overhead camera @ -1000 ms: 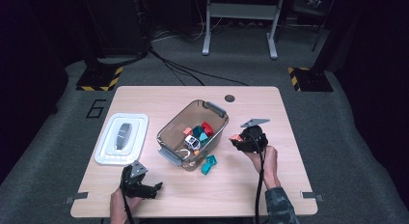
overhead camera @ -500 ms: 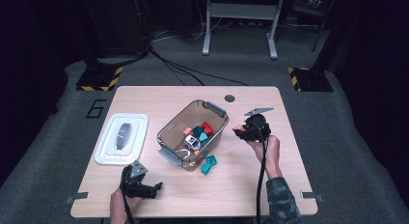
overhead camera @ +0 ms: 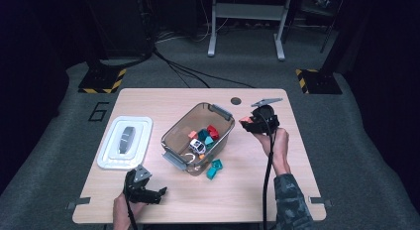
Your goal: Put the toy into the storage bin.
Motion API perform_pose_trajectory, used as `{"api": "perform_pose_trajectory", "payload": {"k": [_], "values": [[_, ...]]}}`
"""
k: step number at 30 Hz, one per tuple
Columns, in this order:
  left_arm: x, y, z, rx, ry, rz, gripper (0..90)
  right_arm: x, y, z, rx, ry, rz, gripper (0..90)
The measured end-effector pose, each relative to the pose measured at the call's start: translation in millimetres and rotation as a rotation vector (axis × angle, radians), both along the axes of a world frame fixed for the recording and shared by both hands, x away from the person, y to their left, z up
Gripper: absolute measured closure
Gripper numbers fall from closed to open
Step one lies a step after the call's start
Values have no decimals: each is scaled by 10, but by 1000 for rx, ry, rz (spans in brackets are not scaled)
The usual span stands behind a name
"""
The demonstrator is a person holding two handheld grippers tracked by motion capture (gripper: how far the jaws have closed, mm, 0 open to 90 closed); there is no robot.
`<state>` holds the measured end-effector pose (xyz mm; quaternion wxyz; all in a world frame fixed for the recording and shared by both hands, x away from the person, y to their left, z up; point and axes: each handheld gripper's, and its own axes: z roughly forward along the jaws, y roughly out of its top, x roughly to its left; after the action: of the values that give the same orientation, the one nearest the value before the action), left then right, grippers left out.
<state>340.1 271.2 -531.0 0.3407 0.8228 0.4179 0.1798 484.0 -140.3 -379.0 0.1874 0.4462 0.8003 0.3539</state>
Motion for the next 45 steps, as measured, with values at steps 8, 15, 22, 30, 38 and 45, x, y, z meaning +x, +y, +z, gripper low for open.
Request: {"api": "perform_pose_trajectory", "payload": {"k": [8,15,22,30,38,45], "values": [[0,0,0,0,0,0,0,-12,154,169,-4,-32,24,587],[0,0,0,0,0,0,0,45,334,278,-5,-48,63,587],[0,0,0,0,0,0,0,125,551,209,-23,-35,108,587],[0,0,0,0,0,0,0,194,731,2,-53,18,138,586],[0,0,0,0,0,0,0,175,723,-51,-45,33,119,491],[-1,0,0,0,0,0,0,9,640,-14,-9,10,97,316]]}}
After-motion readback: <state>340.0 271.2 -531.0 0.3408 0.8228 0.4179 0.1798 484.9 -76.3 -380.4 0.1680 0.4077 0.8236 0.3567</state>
